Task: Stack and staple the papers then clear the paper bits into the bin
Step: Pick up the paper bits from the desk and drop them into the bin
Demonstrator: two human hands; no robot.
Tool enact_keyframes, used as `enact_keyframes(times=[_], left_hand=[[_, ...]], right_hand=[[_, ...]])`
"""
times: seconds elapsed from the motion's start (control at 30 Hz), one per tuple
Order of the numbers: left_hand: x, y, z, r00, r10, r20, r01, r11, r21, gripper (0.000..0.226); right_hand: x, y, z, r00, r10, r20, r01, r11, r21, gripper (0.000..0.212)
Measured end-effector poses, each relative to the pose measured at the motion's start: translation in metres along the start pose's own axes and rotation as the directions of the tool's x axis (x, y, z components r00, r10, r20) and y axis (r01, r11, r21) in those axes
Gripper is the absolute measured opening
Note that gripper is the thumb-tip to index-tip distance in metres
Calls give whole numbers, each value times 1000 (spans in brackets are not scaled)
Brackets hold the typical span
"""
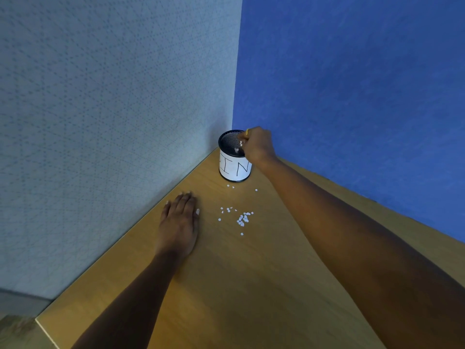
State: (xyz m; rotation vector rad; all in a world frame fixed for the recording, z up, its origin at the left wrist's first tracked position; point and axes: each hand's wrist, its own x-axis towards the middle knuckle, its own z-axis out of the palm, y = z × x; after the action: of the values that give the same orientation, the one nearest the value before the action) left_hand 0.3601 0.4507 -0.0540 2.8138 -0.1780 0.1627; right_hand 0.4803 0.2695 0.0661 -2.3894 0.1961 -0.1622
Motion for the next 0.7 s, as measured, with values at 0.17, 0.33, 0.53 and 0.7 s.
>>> enact_keyframes(times=[0.17, 0.33, 0.53, 0.7], left_hand=[[0, -1, 0, 1000, 2, 4, -2, 1000, 1, 74], [0, 0, 0, 1000, 2, -2, -2, 1000, -1, 73], [0, -1, 0, 1000, 5, 3, -6, 1000, 9, 72], [0, -1, 0, 1000, 5, 1, -5, 1000, 8, 73]], right_hand=[[-1, 0, 0, 995, -86, -55, 81, 992, -95, 25], [-5, -2, -6, 989, -130, -74, 122, 988, -99, 18], [-8, -2, -7, 987, -128, -94, 124, 991, -52, 19], [-33, 2, -18, 981, -87, -173, 116, 980, 162, 17]])
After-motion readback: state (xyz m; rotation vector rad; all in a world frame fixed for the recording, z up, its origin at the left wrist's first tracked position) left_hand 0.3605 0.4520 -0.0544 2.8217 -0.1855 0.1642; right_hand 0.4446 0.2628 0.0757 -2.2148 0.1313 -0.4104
